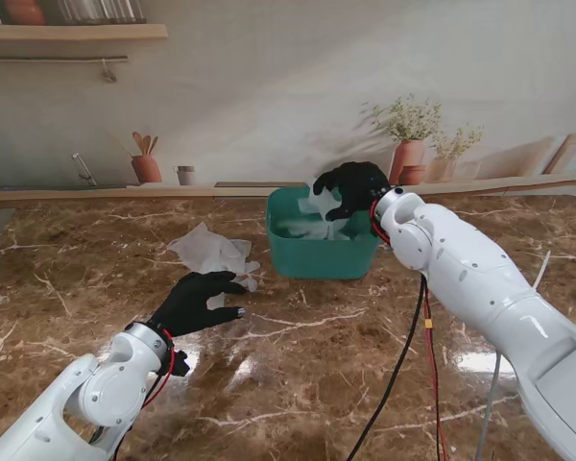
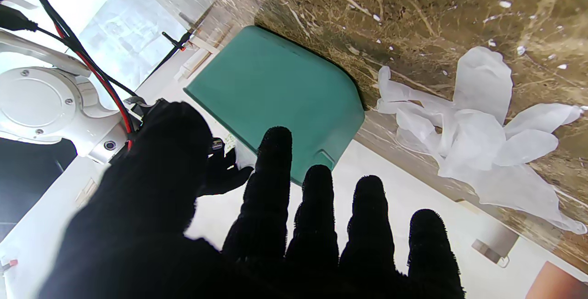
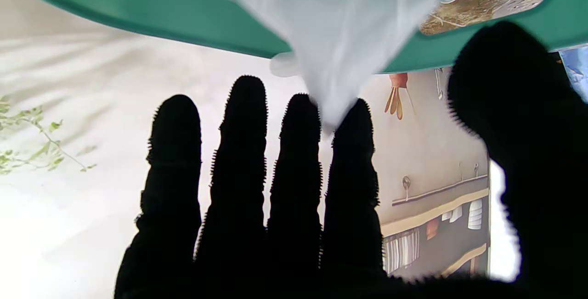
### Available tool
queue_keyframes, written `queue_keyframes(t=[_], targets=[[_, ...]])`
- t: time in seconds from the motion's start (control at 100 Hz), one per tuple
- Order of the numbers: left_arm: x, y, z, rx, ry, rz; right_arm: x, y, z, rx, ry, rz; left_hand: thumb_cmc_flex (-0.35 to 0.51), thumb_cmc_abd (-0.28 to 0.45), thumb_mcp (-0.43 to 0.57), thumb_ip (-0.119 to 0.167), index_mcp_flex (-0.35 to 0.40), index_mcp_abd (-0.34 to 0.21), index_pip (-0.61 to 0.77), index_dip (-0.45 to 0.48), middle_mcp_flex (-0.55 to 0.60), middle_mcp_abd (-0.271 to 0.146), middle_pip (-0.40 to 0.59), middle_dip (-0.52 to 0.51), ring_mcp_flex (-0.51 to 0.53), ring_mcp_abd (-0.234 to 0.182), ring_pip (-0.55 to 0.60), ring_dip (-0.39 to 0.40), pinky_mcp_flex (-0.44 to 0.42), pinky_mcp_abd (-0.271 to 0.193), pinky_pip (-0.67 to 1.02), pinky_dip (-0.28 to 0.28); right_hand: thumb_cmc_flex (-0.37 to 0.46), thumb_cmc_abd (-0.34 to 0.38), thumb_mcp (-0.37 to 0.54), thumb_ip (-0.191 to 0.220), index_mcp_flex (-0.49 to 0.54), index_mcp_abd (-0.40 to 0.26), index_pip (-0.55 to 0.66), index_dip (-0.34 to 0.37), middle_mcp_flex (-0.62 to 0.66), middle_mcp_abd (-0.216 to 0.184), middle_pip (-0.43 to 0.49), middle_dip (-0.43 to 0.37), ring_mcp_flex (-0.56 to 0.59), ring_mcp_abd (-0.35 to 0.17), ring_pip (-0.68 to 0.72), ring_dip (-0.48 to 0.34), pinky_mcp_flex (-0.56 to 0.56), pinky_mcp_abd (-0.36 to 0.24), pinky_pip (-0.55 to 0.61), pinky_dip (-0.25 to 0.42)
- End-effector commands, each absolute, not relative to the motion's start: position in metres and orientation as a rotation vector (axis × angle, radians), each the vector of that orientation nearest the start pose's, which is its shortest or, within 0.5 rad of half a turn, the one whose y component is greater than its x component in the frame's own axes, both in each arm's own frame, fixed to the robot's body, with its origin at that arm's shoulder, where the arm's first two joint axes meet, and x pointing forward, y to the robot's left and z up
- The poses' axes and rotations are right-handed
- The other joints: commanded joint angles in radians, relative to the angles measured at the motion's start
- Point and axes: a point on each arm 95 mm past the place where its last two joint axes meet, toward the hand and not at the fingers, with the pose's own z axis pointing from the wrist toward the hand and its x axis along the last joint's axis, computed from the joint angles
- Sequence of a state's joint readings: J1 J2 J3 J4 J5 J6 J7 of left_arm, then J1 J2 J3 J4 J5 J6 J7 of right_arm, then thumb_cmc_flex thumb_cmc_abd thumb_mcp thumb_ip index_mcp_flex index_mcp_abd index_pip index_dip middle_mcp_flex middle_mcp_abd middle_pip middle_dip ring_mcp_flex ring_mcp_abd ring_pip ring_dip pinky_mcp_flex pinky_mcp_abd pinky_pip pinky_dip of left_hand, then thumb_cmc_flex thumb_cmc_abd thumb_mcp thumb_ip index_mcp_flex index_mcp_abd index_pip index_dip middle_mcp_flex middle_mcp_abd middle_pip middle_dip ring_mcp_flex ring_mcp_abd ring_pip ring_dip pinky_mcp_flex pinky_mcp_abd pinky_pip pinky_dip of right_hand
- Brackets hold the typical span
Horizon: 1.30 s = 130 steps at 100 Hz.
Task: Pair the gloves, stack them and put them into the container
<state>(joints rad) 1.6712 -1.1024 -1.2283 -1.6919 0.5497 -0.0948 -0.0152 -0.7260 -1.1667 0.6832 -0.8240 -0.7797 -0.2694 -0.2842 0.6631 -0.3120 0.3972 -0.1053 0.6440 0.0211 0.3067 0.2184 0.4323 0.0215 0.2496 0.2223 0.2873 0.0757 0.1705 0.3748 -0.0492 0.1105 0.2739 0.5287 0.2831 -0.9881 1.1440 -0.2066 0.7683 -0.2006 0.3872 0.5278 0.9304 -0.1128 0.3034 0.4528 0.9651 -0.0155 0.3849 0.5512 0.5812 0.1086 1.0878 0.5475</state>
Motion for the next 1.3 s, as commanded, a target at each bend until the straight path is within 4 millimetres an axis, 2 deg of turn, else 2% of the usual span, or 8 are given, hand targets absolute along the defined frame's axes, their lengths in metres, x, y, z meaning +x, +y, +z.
queue_keyframes(t=[0.0, 0.24, 0.41, 0.71, 0.8, 0.83, 0.9, 1.29], targets=[[0.367, -0.021, -0.329, -1.617, 1.361, -1.86, 0.588, 0.01, -0.244, 0.869, 1.566, 1.609, 0.025, 0.041, -0.035, 0.022, -0.002, -0.021, -0.011, 0.001, 0.013, -0.033, -0.027, -0.01, -0.013, -0.035, -0.036, -0.012, -0.021, -0.017, -0.041, 0.021, -0.052, 0.006, -0.004, 0.014, 0.003, -0.03, 0.007, -0.006, -0.018, -0.009, -0.008, -0.017, -0.022, 0.015, -0.009, -0.023, -0.017, 0.013, -0.013, 0.029], [0.368, -0.023, -0.33, -1.616, 1.366, -1.864, 0.585, 0.006, -0.247, 0.888, 1.577, 1.611, 0.025, 0.041, -0.036, 0.023, 0.001, -0.021, -0.01, 0.002, 0.016, -0.031, -0.025, -0.009, -0.012, -0.033, -0.035, -0.012, -0.021, -0.016, -0.043, 0.024, -0.064, 0.029, -0.018, 0.015, 0.023, -0.104, 0.01, -0.018, -0.034, 0.001, -0.029, -0.033, -0.036, 0.035, -0.021, -0.025, -0.048, 0.032, -0.044, 0.04], [0.37, -0.024, -0.329, -1.614, 1.368, -1.865, 0.575, -0.001, -0.243, 0.892, 1.534, 1.622, 0.023, 0.039, -0.035, 0.023, 0.003, -0.023, -0.008, 0.002, 0.018, -0.031, -0.024, -0.009, -0.01, -0.033, -0.033, -0.011, -0.02, -0.015, -0.042, 0.026, -0.088, 0.101, -0.057, 0.024, -0.014, -0.049, -0.014, -0.04, -0.063, -0.004, -0.046, -0.046, -0.076, 0.021, -0.06, -0.042, -0.079, 0.015, -0.093, 0.045], [0.38, -0.028, -0.327, -1.612, 1.362, -1.881, 0.506, -0.024, -0.242, 0.923, 1.396, 1.649, 0.015, 0.04, -0.035, 0.023, -0.022, -0.017, -0.024, -0.005, 0.012, -0.03, -0.024, -0.008, -0.01, -0.032, -0.031, -0.009, -0.011, -0.012, -0.026, 0.035, -0.103, 0.339, -0.269, 0.08, -0.094, 0.014, -0.085, -0.071, -0.151, 0.003, -0.141, -0.157, -0.191, -0.025, -0.201, -0.195, -0.156, -0.055, -0.278, -0.035], [0.383, -0.029, -0.326, -1.61, 1.36, -1.893, 0.483, -0.03, -0.247, 0.949, 1.365, 1.658, 0.015, 0.041, -0.037, 0.023, -0.029, -0.015, -0.032, -0.008, 0.011, -0.029, -0.022, -0.007, -0.01, -0.031, -0.03, -0.008, -0.006, -0.01, -0.005, 0.042, -0.081, 0.46, -0.451, 0.139, -0.106, 0.024, -0.096, -0.076, -0.157, 0.01, -0.142, -0.171, -0.21, -0.03, -0.21, -0.226, -0.165, -0.065, -0.298, -0.059], [0.384, -0.03, -0.326, -1.608, 1.359, -1.897, 0.475, -0.032, -0.249, 0.957, 1.353, 1.662, 0.014, 0.042, -0.037, 0.024, -0.033, -0.013, -0.035, -0.01, 0.008, -0.029, -0.023, -0.007, -0.011, -0.03, -0.03, -0.008, -0.005, -0.01, 0.002, 0.044, -0.12, 0.44, -0.437, 0.163, -0.11, 0.026, -0.099, -0.077, -0.159, 0.01, -0.143, -0.173, -0.214, -0.031, -0.213, -0.232, -0.168, -0.069, -0.303, -0.064], [0.387, -0.031, -0.325, -1.605, 1.358, -1.904, 0.458, -0.034, -0.255, 0.976, 1.331, 1.667, 0.012, 0.043, -0.04, 0.024, -0.038, -0.012, -0.041, -0.013, 0.005, -0.028, -0.023, -0.007, -0.012, -0.029, -0.029, -0.007, -0.002, -0.014, 0.015, 0.045, -0.159, 0.409, -0.366, 0.168, -0.115, 0.029, -0.102, -0.078, -0.16, 0.014, -0.145, -0.175, -0.214, -0.023, -0.215, -0.242, -0.167, -0.074, -0.31, -0.076], [0.404, -0.034, -0.318, -1.589, 1.383, -1.925, 0.392, -0.043, -0.317, 1.172, 1.292, 1.631, 0.017, 0.046, -0.046, 0.026, -0.042, -0.004, -0.055, -0.021, 0.0, -0.029, -0.02, -0.006, -0.01, -0.032, -0.024, -0.005, 0.006, -0.032, 0.072, 0.027, -0.156, 0.411, -0.354, 0.165, -0.13, 0.047, -0.116, -0.084, -0.171, 0.027, -0.157, -0.19, -0.222, -0.016, -0.226, -0.264, -0.166, -0.083, -0.328, -0.102]])
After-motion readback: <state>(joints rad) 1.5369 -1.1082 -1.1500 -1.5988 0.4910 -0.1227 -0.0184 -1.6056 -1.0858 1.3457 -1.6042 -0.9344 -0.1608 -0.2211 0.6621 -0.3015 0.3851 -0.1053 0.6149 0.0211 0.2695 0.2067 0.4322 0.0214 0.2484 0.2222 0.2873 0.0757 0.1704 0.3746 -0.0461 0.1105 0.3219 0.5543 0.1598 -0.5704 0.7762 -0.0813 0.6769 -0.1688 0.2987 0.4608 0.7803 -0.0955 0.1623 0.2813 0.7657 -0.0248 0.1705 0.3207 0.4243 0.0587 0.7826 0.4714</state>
